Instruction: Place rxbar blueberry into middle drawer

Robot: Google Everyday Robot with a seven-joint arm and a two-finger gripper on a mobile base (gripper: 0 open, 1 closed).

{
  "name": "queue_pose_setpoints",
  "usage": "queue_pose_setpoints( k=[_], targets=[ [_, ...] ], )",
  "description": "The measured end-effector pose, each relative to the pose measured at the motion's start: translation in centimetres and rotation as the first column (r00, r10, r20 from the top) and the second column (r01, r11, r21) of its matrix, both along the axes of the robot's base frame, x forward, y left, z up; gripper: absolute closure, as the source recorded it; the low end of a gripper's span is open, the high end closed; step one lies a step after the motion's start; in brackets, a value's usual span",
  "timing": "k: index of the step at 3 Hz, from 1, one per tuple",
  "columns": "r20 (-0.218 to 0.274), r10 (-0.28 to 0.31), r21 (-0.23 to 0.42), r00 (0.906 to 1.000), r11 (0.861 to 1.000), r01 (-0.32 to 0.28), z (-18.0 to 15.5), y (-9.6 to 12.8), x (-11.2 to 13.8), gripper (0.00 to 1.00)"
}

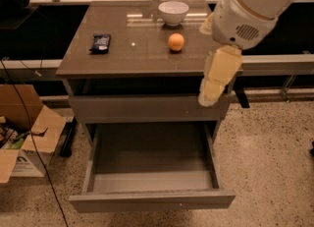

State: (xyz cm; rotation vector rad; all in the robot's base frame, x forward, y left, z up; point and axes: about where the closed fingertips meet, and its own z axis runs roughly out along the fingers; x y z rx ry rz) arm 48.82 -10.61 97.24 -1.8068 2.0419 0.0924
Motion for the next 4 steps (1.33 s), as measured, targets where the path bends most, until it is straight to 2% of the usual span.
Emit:
queue_pose_setpoints(
  k=[1, 3, 4],
  targets=[
    [-0.008, 0.051, 0.056, 0.9987, 0.997, -0.051, -0.1, 4.3, 2.4, 0.0],
    [-0.036, 0.09, 0.145, 0.9953, 0.986, -0.084, -1.3, 10.2, 8.5, 0.0],
    [-0.097, 0.115, 0.176, 0.9886, 0.98, -0.097, -3.6, 13.2, 12.4, 0.0]
  ],
)
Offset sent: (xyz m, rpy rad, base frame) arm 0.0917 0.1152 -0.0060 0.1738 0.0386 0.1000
